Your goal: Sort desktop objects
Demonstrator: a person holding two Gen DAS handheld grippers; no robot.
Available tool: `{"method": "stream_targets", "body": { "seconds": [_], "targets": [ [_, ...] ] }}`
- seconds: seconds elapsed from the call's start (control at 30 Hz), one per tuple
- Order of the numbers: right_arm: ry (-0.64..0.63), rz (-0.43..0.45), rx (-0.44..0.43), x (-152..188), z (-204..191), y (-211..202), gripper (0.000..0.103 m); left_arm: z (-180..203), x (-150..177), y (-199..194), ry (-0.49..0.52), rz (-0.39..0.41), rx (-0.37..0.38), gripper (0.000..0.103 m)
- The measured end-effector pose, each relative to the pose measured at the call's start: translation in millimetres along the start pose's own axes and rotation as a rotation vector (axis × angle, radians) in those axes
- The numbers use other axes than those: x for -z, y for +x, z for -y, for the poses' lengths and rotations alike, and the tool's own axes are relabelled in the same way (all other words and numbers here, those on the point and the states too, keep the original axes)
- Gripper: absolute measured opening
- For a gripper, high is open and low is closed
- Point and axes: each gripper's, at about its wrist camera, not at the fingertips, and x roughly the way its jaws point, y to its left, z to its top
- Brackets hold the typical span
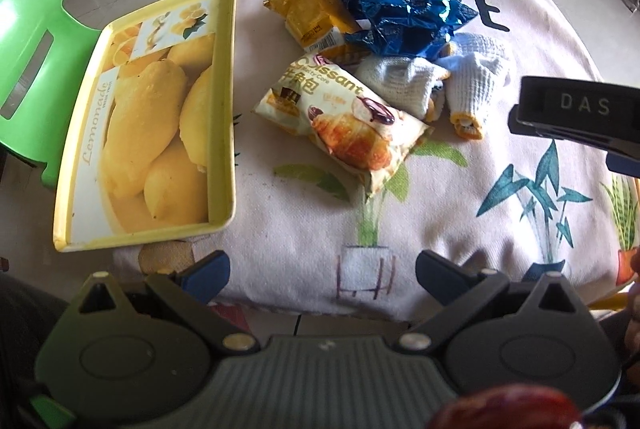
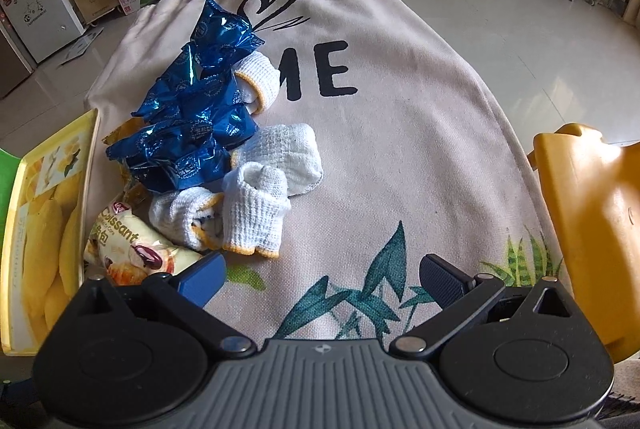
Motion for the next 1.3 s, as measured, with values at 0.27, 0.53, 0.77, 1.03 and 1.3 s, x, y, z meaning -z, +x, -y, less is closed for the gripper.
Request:
{"method": "stream_targets", "body": {
  "seconds": [0.27, 0.53, 0.77, 1.03, 1.3],
  "targets": [
    [-0.004, -0.026, -0.023, -2, -1, 5, 0.103, 10, -3, 4, 0.004, -0.008, -0.026, 0.103],
    [0.018, -0.068, -0.032, -8, 0, 13, 0.103, 8, -10, 14, -0.027, -0.019, -0.035, 0.103],
    [0.054, -0.035, 0.006, -19, 9, 11, 0.103, 3, -18, 16, -0.053, -0.010, -0.020, 0.103],
    [0.204, -0.020, 0.009, -31, 36, 9, 0.103, -9, -28, 19, -0.117, -0.011, 0.000, 0.102],
    [0.262, -0.006, 0.003, -37, 49, 4, 0.103, -6, -47, 24, -0.151, -0.004, 0.018, 0.102]
  ]
}}
